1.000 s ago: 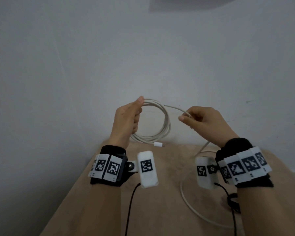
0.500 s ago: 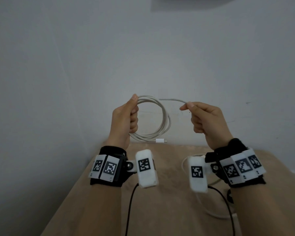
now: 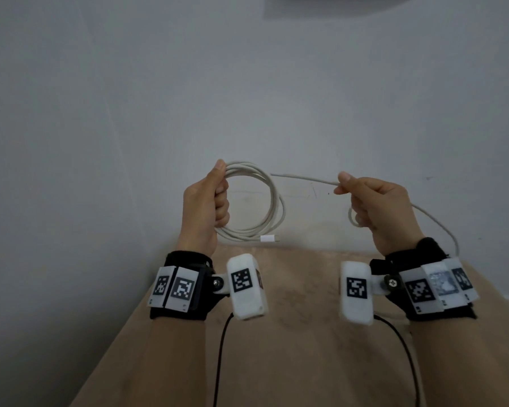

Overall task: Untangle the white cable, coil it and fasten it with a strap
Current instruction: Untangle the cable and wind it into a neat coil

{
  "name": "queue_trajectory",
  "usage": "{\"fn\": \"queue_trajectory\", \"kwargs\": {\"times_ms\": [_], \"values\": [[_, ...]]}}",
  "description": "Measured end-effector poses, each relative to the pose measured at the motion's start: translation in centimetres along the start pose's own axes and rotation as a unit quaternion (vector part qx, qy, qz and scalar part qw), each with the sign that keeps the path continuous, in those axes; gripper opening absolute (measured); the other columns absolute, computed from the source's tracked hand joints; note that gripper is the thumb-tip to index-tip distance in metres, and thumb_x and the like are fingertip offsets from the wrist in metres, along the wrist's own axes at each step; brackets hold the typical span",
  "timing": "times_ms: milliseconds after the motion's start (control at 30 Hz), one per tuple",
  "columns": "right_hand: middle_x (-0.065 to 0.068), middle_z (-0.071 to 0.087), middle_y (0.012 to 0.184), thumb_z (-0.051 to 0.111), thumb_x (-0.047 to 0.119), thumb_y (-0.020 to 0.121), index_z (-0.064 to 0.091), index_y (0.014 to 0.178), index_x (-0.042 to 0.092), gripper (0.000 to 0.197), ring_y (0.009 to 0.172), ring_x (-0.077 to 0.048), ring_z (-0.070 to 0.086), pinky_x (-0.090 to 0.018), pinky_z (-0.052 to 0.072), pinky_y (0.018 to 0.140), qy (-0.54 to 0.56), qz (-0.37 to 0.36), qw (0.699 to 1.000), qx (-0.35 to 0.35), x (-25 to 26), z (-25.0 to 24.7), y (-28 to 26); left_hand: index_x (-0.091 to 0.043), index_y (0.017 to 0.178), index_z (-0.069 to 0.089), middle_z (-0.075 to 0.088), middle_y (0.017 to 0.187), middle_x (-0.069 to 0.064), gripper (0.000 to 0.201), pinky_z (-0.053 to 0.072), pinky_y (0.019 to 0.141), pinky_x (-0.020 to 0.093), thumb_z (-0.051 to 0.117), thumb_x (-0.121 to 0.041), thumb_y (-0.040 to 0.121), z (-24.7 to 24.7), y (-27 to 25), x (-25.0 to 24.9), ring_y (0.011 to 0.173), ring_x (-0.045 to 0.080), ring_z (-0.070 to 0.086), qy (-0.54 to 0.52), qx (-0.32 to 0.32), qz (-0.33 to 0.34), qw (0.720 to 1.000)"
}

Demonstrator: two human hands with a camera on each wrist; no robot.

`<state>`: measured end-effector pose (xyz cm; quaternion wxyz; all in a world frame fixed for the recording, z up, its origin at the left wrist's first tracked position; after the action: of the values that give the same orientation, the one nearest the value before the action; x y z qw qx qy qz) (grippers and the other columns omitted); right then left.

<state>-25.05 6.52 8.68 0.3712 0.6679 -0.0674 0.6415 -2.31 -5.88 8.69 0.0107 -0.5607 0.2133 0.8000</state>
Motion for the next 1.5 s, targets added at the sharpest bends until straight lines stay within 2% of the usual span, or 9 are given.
{"fn": "queue_trajectory", "kwargs": {"times_ms": [167, 300, 433, 533, 767, 1000, 1233, 1367, 1500], "values": [[0.009, 0.056, 0.048, 0.067, 0.026, 0.086, 0.072, 0.071, 0.018, 0.018, 0.040, -0.001, 0.043, -0.006, 0.033, 0.042, -0.100, -0.035, 0.994, -0.010, -0.2, -0.4, 0.2, -0.021, 0.061, 0.032, 0.020, 0.051, -0.008, 0.044, 0.011, 0.037, 0.019, 0.053, -0.040, 0.095, 0.3, 0.0, 0.4, 0.039, 0.006, 0.013, -0.008, 0.004, -0.012, 1.000], [0.003, 0.073, 0.080, 0.054, 0.023, 0.095, 0.072, 0.089, 0.020, 0.019, 0.055, -0.006, 0.058, -0.020, 0.047, 0.048, -0.131, 0.011, 0.987, 0.092, -0.7, 1.5, -0.2, -0.022, 0.060, 0.033, 0.021, 0.052, -0.007, 0.044, 0.013, 0.036, 0.017, 0.054, -0.041, 0.094, 1.0, 0.0, 0.8, 0.040, 0.006, 0.013, 0.010, 0.030, -0.028, 0.999], [0.005, 0.071, 0.082, 0.052, 0.021, 0.097, 0.071, 0.093, 0.019, 0.019, 0.051, -0.007, 0.052, -0.020, 0.039, 0.043, -0.145, 0.031, 0.975, 0.162, -1.4, 4.3, -1.0, -0.022, 0.060, 0.033, 0.021, 0.051, -0.008, 0.044, 0.013, 0.036, 0.018, 0.054, -0.042, 0.093, 1.4, -0.1, 1.0, 0.039, 0.006, 0.013, 0.012, 0.036, -0.036, 0.999], [0.010, 0.067, 0.070, 0.056, 0.019, 0.094, 0.073, 0.089, 0.021, 0.018, 0.046, -0.003, 0.040, -0.014, 0.032, 0.042, -0.142, 0.008, 0.981, 0.130, -1.5, 4.7, -0.9, -0.021, 0.060, 0.034, 0.021, 0.051, -0.008, 0.044, 0.012, 0.036, 0.018, 0.054, -0.042, 0.093, 1.1, 0.0, 1.0, 0.039, 0.006, 0.013, 0.003, 0.030, -0.038, 0.999], [0.001, 0.070, 0.087, 0.050, 0.018, 0.097, 0.070, 0.098, 0.027, 0.022, 0.048, -0.007, 0.047, -0.008, 0.031, 0.041, -0.116, -0.011, 0.987, 0.113, -0.8, 4.9, -1.1, -0.021, 0.061, 0.033, 0.020, 0.049, -0.009, 0.044, 0.012, 0.036, 0.018, 0.052, -0.042, 0.095, 1.6, -0.1, 1.3, 0.038, 0.005, 0.013, -0.025, 0.030, -0.049, 0.998], [0.001, 0.073, 0.099, 0.041, 0.042, 0.098, 0.060, 0.113, 0.018, 0.034, 0.053, 0.001, 0.048, -0.009, 0.029, 0.040, -0.122, 0.027, 0.975, 0.185, -0.5, 6.7, -2.2, -0.021, 0.061, 0.034, 0.020, 0.048, -0.009, 0.044, 0.011, 0.036, 0.019, 0.051, -0.042, 0.095, 2.5, -0.3, 1.5, 0.038, 0.005, 0.013, -0.051, 0.029, -0.049, 0.997], [-0.003, 0.071, 0.095, 0.056, 0.035, 0.091, 0.052, 0.098, 0.014, 0.023, 0.048, 0.002, 0.046, -0.009, 0.032, 0.041, -0.037, 0.020, 0.989, 0.140, -0.4, 6.9, -2.1, -0.021, 0.062, 0.034, 0.020, 0.048, -0.009, 0.043, 0.012, 0.036, 0.019, 0.051, -0.043, 0.095, 2.9, -0.4, 1.4, 0.038, 0.006, 0.013, -0.061, 0.027, -0.045, 0.997], [-0.001, 0.070, 0.088, 0.057, 0.034, 0.092, 0.057, 0.087, 0.012, 0.023, 0.051, -0.007, 0.030, -0.016, 0.024, 0.040, 0.033, 0.055, 0.994, 0.091, -0.5, 5.8, -1.5, -0.021, 0.062, 0.034, 0.020, 0.049, -0.008, 0.043, 0.012, 0.036, 0.019, 0.051, -0.042, 0.095, 2.9, -0.5, 1.3, 0.038, 0.006, 0.013, -0.057, 0.033, -0.045, 0.997], [-0.002, 0.065, 0.083, 0.057, 0.017, 0.093, 0.066, 0.082, 0.013, 0.015, 0.057, -0.010, 0.035, -0.016, 0.030, 0.042, 0.072, 0.010, 0.996, 0.052, 0.1, 4.9, -1.2, -0.021, 0.062, 0.032, 0.019, 0.051, -0.007, 0.043, 0.012, 0.036, 0.019, 0.051, -0.041, 0.095, 3.2, -0.6, 1.3, 0.039, 0.006, 0.013, -0.039, 0.040, -0.038, 0.998]]}}
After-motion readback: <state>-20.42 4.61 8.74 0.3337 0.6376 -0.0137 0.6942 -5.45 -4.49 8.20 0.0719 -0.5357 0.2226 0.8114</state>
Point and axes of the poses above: each hand's wrist, its own y-axis towards the middle knuckle, its own z-axis out of the palm, x = y × z, the point moved 5 cm from there along y, towards the middle knuckle
